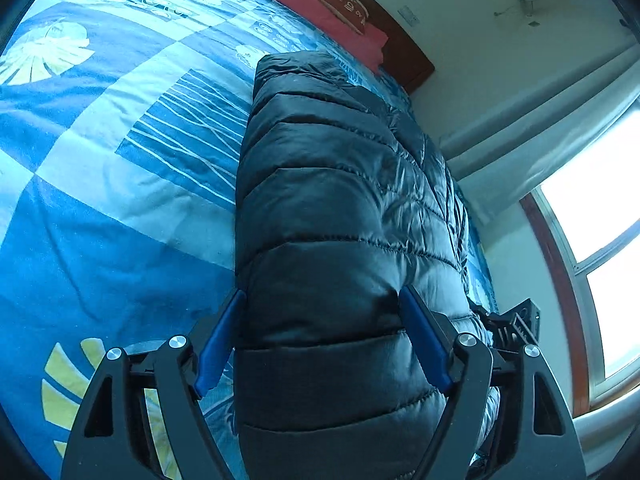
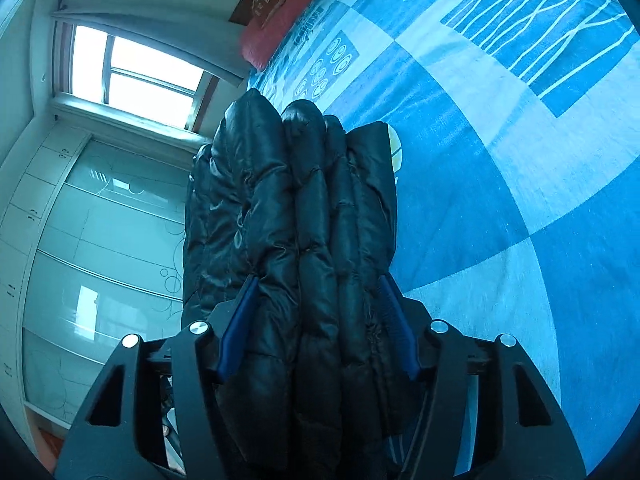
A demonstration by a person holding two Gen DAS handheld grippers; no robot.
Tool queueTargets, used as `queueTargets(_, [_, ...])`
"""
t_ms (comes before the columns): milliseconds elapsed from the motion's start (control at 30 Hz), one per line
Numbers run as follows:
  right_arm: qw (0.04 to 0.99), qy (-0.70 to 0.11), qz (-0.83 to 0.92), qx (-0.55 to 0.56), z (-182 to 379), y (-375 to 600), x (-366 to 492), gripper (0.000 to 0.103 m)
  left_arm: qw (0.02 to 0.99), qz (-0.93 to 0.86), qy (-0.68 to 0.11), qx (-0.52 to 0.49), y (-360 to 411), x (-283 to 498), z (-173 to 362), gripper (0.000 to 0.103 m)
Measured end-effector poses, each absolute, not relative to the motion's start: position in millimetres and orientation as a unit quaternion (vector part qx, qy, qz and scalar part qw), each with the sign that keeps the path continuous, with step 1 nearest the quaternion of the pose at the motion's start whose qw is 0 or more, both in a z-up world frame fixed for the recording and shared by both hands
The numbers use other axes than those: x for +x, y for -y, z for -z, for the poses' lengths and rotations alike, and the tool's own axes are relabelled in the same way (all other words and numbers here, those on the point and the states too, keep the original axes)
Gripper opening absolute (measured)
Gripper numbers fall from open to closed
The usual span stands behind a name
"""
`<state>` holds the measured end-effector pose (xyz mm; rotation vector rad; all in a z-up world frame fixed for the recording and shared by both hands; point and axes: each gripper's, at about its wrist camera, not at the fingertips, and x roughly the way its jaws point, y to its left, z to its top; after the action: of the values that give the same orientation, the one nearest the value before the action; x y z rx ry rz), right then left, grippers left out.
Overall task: Fold large clothes
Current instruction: 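Lower the folded jacket onto the bed and open both tools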
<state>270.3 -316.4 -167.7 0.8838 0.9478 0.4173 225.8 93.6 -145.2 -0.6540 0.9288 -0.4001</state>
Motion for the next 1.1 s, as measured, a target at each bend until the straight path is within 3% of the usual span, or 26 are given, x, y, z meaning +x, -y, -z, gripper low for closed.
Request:
queueTargets(367, [0.790, -0.423, -0.173, 0.409, 140.4, 317.3, 217.0, 0.067, 0.857, 0.154, -0.433, -0.233, -83.2, 196.5, 120.6, 0.077])
queueTargets(1100, [0.895, -0.426, 0.036, 0.130, 90.2, 271.0, 109.0, 0.075, 0.914, 0.074, -0.393, -0.074, -47.0, 101.2, 88.4, 0.077])
